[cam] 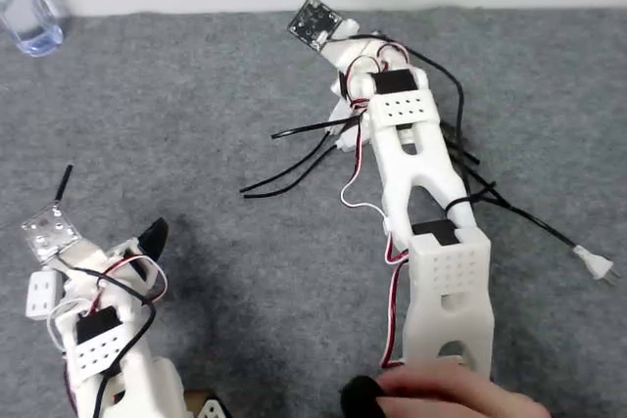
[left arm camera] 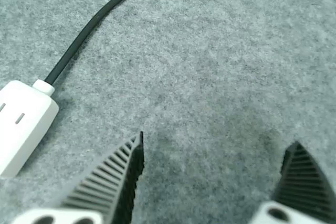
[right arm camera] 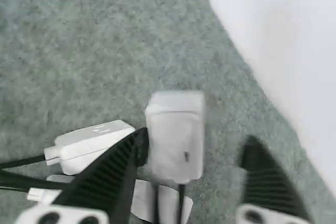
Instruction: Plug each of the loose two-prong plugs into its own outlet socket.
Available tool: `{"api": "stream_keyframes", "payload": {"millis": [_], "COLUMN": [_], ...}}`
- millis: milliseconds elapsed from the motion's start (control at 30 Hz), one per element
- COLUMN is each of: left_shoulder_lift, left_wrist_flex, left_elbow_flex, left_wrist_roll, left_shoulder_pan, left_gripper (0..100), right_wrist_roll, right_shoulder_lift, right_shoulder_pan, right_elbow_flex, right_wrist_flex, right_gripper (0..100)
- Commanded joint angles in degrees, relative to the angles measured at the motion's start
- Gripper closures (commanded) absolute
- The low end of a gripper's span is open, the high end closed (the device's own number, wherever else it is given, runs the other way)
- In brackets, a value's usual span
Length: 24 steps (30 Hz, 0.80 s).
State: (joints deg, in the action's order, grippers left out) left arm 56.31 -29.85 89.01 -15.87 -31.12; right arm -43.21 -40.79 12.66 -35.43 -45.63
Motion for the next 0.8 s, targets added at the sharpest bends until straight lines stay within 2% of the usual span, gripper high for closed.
{"api": "stream_keyframes", "payload": {"millis": [0,300,500,600,767], "left_shoulder_lift": [0.79,0.79,0.79,0.79,0.79], "left_wrist_flex": [1.32,1.32,1.32,1.32,1.41], "left_elbow_flex": [-0.31,-0.31,-0.31,-0.31,-0.31], "left_wrist_roll": [0.53,0.53,0.53,0.53,0.53], "left_shoulder_pan": [-0.26,-0.26,-0.18,-0.18,-0.09], "left_gripper": [61,61,61,61,61], "right_wrist_roll": [1.05,1.41,1.41,4.31,6.86], "right_shoulder_lift": [2.68,4.62,13.05,16.48,20.44], "right_shoulder_pan": [-0.84,-0.84,0.31,0.66,2.86], "right_elbow_flex": [-3.69,-3.78,-3.78,-3.69,-3.78], "right_wrist_flex": [0.57,-3.21,-16.75,-23.78,-40.48], "right_gripper": [59.1,59.2,59.3,59.3,59.3]}}
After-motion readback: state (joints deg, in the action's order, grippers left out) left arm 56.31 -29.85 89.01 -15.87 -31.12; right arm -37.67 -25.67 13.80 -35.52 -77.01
